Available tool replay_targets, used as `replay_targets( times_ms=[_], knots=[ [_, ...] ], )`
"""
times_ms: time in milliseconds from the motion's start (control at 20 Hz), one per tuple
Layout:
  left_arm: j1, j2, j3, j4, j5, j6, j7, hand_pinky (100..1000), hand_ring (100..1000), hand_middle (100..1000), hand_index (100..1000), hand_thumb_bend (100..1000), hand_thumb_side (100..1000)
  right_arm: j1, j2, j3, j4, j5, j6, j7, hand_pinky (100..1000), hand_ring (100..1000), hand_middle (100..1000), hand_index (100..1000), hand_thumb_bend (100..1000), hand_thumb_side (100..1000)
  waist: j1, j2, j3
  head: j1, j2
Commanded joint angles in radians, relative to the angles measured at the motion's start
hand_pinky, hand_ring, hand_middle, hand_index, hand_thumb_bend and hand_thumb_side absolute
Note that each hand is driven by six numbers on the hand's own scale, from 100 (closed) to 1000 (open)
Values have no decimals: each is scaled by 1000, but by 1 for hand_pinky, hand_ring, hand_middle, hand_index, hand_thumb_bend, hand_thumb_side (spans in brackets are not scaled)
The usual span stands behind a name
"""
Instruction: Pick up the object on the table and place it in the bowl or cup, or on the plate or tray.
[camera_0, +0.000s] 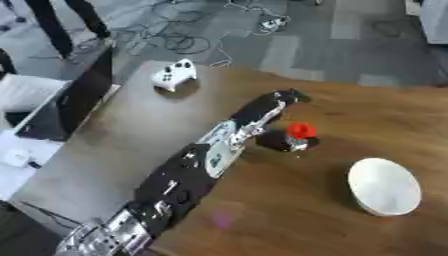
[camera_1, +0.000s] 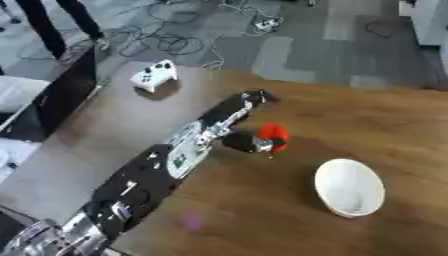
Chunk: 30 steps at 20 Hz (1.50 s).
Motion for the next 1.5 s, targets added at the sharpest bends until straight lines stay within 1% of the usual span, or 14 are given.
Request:
replay_targets(
  times_ms=[50,100,200,650,750,850,1000,1100,1150,1200,1250,1300,1400,1500],
  knots=[
    [-32,-9,10,12,-30,-10,-2,695,876,809,896,490,688,-16,-5,2,-23,4,-2,7,430,589,681,900,230,740,-3,-7,-4,14,-14],
    [-35,-13,9,16,-39,-13,-4,652,861,810,896,473,682,-17,-5,3,-23,4,-2,8,430,589,681,900,230,740,-3,-5,-6,15,-15],
    [-44,-17,8,23,-63,-19,-11,633,848,815,898,466,679,-20,-4,4,-24,4,-3,10,430,589,681,900,229,740,-2,-3,-10,16,-14],
    [-67,-46,12,52,-143,-24,-34,586,812,785,890,449,660,-26,-2,6,-25,4,-3,16,430,589,681,901,228,741,0,5,-29,28,-14],
    [-66,-53,11,62,-158,-23,-33,502,767,753,868,457,620,-28,0,6,-25,5,-3,16,429,589,680,901,227,741,-1,9,-35,32,-18],
    [-65,-59,10,72,-172,-22,-31,469,746,735,862,493,595,-30,1,6,-26,5,-3,16,429,589,680,902,226,741,-2,13,-40,35,-21],
    [-66,-66,9,84,-201,-18,-27,457,719,710,850,557,569,-32,4,6,-27,5,-3,16,428,588,680,902,227,741,-2,17,-46,39,-26],
    [-66,-73,9,92,-224,-11,-23,436,671,660,825,597,549,-34,5,6,-27,6,-3,17,428,588,679,902,227,741,-2,20,-52,44,-29],
    [-66,-76,9,95,-236,-7,-20,391,638,621,806,614,537,-35,6,6,-28,7,-3,17,428,588,679,902,227,741,-2,22,-56,47,-31],
    [-66,-79,8,99,-245,-5,-17,379,631,615,803,616,535,-35,6,6,-28,7,-3,17,428,588,679,902,227,741,-2,23,-58,49,-32],
    [-65,-80,8,104,-255,-1,-16,323,595,585,785,634,519,-36,7,6,-28,7,-3,16,428,588,679,902,227,741,-1,25,-61,51,-33],
    [-64,-81,8,109,-265,3,-15,312,575,572,775,647,510,-36,7,6,-29,7,-3,16,428,588,679,902,227,741,0,26,-63,53,-34],
    [-64,-84,8,118,-284,8,-14,306,550,556,759,655,484,-38,8,6,-29,8,-3,16,428,588,679,902,227,741,1,28,-67,55,-36],
    [-65,-87,5,126,-308,15,-15,262,491,512,725,607,377,-39,8,7,-29,8,-3,16,427,587,679,902,227,741,2,30,-70,60,-38]
  ],
)
